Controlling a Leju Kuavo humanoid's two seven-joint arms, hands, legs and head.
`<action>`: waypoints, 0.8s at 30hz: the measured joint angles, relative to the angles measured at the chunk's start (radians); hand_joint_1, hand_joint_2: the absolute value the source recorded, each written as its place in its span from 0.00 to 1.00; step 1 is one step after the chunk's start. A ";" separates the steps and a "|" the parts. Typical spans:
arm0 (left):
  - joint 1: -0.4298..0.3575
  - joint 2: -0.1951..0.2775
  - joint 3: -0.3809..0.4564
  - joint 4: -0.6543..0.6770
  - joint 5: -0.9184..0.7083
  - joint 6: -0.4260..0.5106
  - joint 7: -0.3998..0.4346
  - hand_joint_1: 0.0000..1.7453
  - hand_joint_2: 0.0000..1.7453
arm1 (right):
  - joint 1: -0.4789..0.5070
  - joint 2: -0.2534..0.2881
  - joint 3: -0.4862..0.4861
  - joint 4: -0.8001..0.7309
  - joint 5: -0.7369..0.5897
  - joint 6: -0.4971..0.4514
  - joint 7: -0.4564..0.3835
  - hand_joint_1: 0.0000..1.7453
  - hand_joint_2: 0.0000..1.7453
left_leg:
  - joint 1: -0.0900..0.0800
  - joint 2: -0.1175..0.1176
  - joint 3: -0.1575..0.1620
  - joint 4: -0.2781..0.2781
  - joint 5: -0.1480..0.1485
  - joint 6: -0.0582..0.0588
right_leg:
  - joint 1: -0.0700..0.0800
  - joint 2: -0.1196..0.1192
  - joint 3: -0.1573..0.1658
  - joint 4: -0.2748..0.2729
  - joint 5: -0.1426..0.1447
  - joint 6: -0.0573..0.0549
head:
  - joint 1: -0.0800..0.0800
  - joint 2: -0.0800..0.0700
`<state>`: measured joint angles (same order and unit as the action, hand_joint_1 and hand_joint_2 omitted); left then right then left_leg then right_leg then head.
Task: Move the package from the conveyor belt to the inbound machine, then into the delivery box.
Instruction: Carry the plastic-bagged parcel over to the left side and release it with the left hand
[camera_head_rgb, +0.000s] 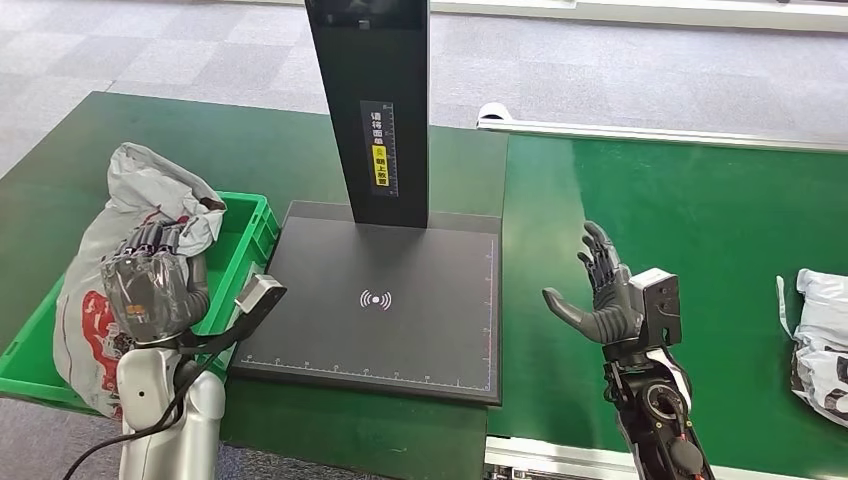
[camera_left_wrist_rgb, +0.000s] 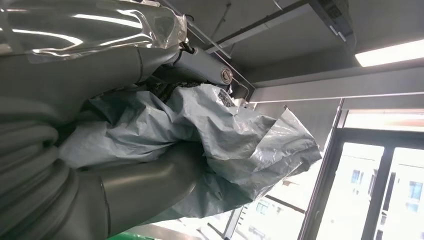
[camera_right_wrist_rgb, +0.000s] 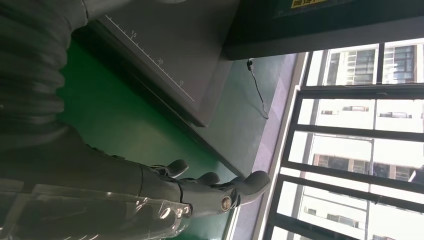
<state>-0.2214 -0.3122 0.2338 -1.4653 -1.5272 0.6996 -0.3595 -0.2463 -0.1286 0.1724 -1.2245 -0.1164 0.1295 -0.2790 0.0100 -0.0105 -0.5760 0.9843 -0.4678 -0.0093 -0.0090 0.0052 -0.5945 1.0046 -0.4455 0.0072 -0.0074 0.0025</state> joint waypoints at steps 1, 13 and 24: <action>0.000 0.001 0.001 0.003 0.000 0.000 0.000 1.00 1.00 | 0.000 0.000 0.000 0.000 0.000 0.000 0.000 0.00 1.00 | 0.000 0.000 0.000 0.000 0.000 0.000 | 0.000 0.000 0.000 0.000 0.000 0.000 | 0.000 0.000; 0.001 0.006 0.012 0.025 0.003 0.000 0.024 1.00 1.00 | 0.000 -0.003 -0.001 0.000 0.001 0.008 -0.002 0.00 1.00 | 0.000 0.000 0.000 0.000 0.000 0.000 | 0.000 0.000 0.000 0.000 0.000 0.000 | 0.000 0.000; -0.016 0.004 0.105 0.109 0.060 0.000 -0.105 0.97 1.00 | -0.019 -0.011 -0.001 0.001 -0.006 0.032 0.007 0.00 1.00 | 0.000 0.000 0.000 0.000 0.000 0.000 | 0.000 0.000 0.000 0.000 0.000 0.000 | 0.000 0.000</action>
<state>-0.2377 -0.3084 0.3393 -1.3566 -1.4674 0.7001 -0.4642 -0.2649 -0.1400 0.1711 -1.2235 -0.1223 0.1612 -0.2719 0.0101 -0.0101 -0.5763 0.9842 -0.4678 -0.0093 -0.0090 0.0055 -0.5947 1.0047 -0.4454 0.0071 -0.0076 0.0025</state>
